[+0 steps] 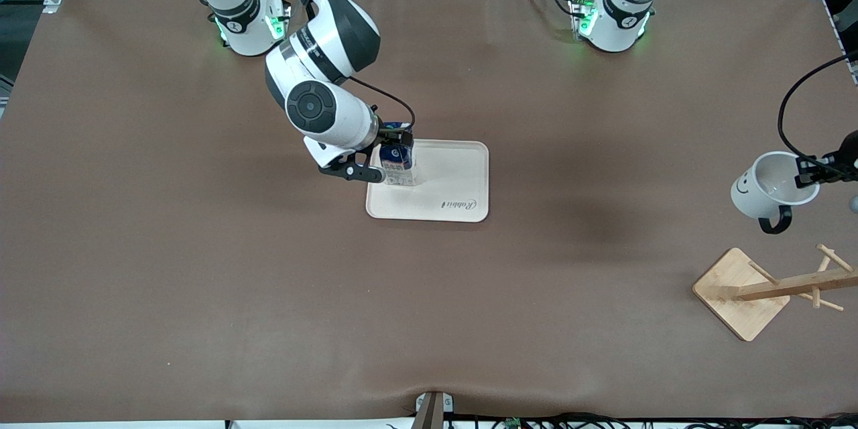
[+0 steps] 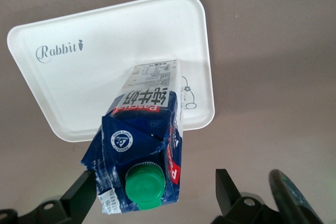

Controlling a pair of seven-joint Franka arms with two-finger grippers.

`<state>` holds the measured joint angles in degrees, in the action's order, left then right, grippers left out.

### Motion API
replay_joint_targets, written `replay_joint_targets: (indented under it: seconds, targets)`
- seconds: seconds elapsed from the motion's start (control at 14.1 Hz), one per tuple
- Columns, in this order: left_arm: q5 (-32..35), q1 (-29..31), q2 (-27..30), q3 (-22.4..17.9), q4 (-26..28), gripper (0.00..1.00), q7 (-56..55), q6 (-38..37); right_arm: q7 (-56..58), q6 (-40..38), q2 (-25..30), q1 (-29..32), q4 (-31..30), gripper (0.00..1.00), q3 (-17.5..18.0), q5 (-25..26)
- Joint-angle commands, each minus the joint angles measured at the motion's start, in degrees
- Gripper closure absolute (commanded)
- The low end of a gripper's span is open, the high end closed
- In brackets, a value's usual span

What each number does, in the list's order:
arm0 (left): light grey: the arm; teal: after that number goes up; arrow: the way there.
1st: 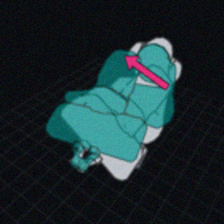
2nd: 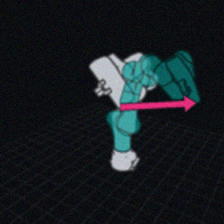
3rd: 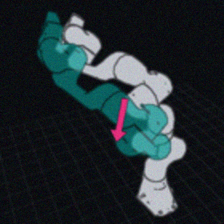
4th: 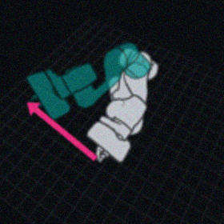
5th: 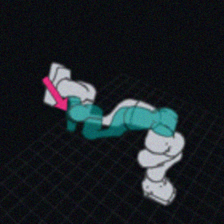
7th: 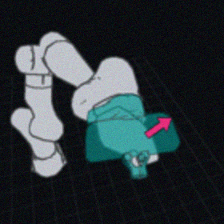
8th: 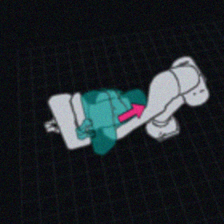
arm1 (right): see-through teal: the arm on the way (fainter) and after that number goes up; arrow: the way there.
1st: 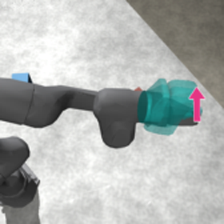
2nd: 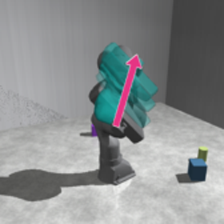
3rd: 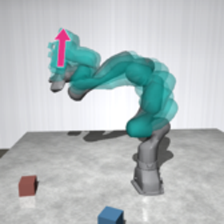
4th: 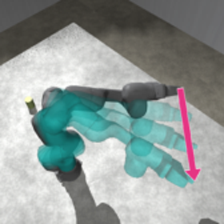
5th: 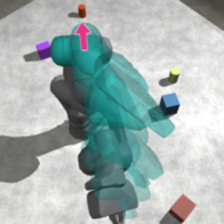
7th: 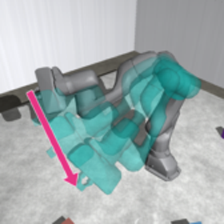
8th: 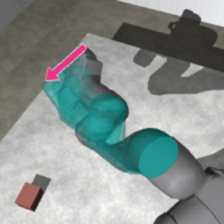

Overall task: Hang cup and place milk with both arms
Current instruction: 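Lift the carton off the tray while the left gripper nears the stand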

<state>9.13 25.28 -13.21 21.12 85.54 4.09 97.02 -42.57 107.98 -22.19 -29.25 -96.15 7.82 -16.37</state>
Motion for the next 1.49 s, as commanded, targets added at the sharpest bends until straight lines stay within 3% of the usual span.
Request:
replay_joint_targets:
  seconds: [0.0,0.35,0.57,0.64,0.71,0.78,1.06,1.42]
  targets:
    - [0.3,0.7,-1.8,0.1,-2.9,1.00,1.1,1.6,-0.9,-1.2,0.7,0.0,0.8,0.00,-0.1,-1.5]
    - [0.2,2.4,-3.0,0.1,-2.9,1.00,1.4,5.3,-1.0,0.4,-0.7,-4.0,-0.4,0.00,-0.4,0.4]
    - [0.0,2.4,-3.4,0.1,-2.9,1.00,1.4,7.3,-1.0,7.0,-0.7,-5.1,-3.9,0.00,-0.4,0.9]
    - [-0.1,2.3,-3.9,0.1,-3.0,1.00,1.4,8.2,-1.0,7.6,-0.7,-5.3,-4.6,0.19,-0.4,2.3]
    - [0.0,2.3,-4.2,0.1,-3.0,1.00,1.4,8.9,-1.2,7.4,-0.6,-5.3,-4.5,0.75,-0.4,3.6]
    - [0.0,2.2,-4.4,0.1,-3.0,1.00,1.4,9.7,-2.3,7.5,-0.6,-5.3,-4.4,1.00,-0.4,3.7]
    - [0.0,2.2,-5.2,0.1,-3.0,1.00,1.7,9.9,-5.9,3.9,1.2,-3.5,-2.6,1.00,-0.7,5.9]
    - [0.0,2.7,-5.4,0.0,-2.9,1.00,2.1,9.9,-1.5,-17.8,4.3,5.8,8.3,1.00,-0.7,7.4]
